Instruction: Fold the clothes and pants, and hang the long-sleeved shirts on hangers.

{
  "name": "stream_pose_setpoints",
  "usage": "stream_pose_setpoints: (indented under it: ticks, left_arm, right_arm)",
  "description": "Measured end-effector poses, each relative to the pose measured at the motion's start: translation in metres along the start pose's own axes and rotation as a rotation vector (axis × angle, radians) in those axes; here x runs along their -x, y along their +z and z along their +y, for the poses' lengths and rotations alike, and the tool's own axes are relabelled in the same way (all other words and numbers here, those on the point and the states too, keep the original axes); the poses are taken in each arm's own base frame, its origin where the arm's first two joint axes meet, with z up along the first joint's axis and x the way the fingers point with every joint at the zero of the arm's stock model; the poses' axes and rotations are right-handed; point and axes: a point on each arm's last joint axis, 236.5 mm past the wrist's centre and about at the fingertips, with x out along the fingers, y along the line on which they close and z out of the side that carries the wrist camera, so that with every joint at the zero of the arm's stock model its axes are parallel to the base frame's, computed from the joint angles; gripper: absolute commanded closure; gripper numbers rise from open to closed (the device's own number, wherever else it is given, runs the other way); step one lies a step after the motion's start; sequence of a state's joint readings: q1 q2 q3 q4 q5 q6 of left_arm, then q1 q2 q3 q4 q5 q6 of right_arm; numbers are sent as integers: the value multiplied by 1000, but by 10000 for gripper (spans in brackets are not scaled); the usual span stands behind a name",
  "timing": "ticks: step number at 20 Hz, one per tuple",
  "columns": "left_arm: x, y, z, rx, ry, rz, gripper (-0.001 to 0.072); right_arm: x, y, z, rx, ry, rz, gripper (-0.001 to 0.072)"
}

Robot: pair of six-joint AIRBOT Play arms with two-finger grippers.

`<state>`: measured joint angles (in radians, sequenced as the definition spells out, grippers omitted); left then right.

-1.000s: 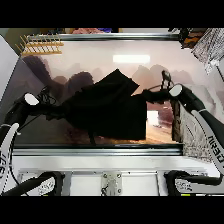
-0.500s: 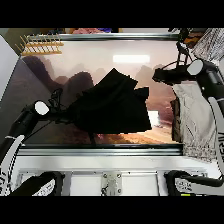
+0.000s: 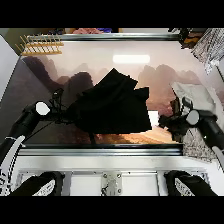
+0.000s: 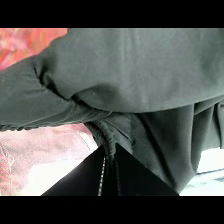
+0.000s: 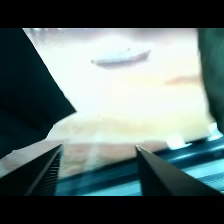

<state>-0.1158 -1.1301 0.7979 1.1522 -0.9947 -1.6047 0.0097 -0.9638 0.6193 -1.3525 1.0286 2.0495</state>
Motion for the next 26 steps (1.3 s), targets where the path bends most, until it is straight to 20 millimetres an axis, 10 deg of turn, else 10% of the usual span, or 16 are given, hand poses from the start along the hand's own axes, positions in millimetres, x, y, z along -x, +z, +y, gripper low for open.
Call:
stream_pose_setpoints:
  ticks: [5, 14, 17, 19, 23, 26]
  left_arm:
    - [0, -3, 0, 1, 0, 12, 689]
    - [0, -4, 0, 1, 1, 16, 689]
    - [0, -4, 0, 0, 0, 15, 690]
    - [0, -4, 0, 0, 0, 15, 689]
    - [6, 2, -2, -2, -4, 5, 690]
    - [49, 32, -19, -29, -32, -95, 690]
  right_arm:
    - [-40, -27, 19, -248, 180, 8, 78]
    - [-65, -6, 57, -304, 305, -136, 90]
    - [-73, -4, 55, -299, 295, -147, 564]
    - [-73, -4, 58, -253, 290, -151, 684]
    - [-44, 21, 92, -48, 346, -227, 703]
    - [28, 62, 137, 160, 409, -360, 703]
